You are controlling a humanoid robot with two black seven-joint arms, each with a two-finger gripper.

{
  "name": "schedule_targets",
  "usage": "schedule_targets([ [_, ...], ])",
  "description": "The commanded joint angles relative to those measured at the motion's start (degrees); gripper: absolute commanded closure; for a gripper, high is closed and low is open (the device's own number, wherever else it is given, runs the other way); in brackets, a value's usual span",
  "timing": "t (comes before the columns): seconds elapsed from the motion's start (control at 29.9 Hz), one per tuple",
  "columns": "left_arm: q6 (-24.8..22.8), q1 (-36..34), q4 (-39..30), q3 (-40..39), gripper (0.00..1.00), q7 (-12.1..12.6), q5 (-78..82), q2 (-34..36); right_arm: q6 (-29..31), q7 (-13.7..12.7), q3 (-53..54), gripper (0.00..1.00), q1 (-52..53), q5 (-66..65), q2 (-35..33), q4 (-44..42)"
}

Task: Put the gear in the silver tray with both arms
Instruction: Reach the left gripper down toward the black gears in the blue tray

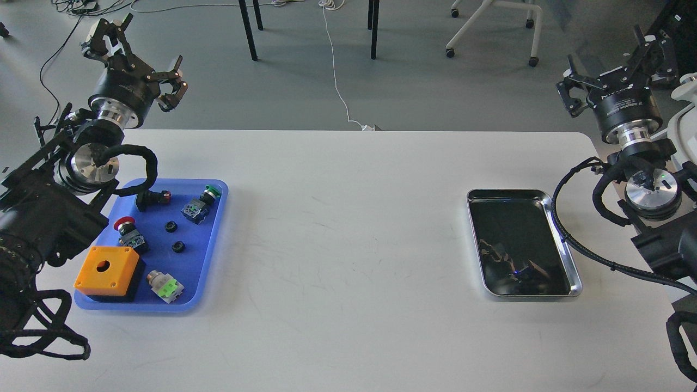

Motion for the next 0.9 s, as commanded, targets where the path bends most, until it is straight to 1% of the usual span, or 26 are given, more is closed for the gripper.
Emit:
schedule_targets([
  [0.0, -0.1, 0.0, 0.0, 0.9, 0.02, -0.3, 0.0, -0.1, -0.4, 0.0, 0.1, 0.0, 0.0, 0.0, 0.1, -0.4],
  [0.1, -0.4, 0.0, -0.2, 1.0, 0.02, -1.1, -0.2, -0.2, -0.5, 0.0, 0.1, 0.0, 0.0, 0.0, 0.1, -0.4],
  [0.2, -1.0, -0.1, -0.2, 1.0, 0.02, -0.4, -0.2, -0.1, -0.5, 0.0, 0.0, 0.0, 0.1, 0.0, 0.1, -0.4],
  [0.33, -1.2, -0.1, -0.2, 1.0, 0.02, -0.2, -0.2, 0.3, -0.4, 0.0, 0.1, 0.0, 0.2, 0.0, 0.0, -0.4],
  [0.43, -2.6, 0.0, -2.2, 1.4, 0.02, -0.2, 0.0, 1.2, -0.4, 0.0, 0.1, 0.0, 0.2, 0.0, 0.0, -0.4],
  [0.5, -3.2, 0.5, -5.8, 3.4, 0.02, -0.2, 0.4, 3.8, -0.4, 0.2, 0.1, 0.0, 0.2, 0.0, 0.0, -0.3],
  [0.64, -3.6, 0.6, -15.6, 11.8, 0.02, -0.6, 4.5, 12.1, -0.3, 0.4, 0.2, 0.0, 0.1, 0.0, 0.0, -0.3],
  [0.77, -3.7, 1.8, -25.8, 14.2, 0.02, -1.1, 11.6, 21.0, 0.0, 0.5, 0.2, 0.0, 0.1, 0.1, -0.3, -0.3],
  [0.87, -3.7, 4.8, -32.9, 14.1, 0.02, -3.4, 20.3, 26.8, 0.1, 0.4, 0.2, 0.0, 0.0, 0.1, -0.8, -0.3],
])
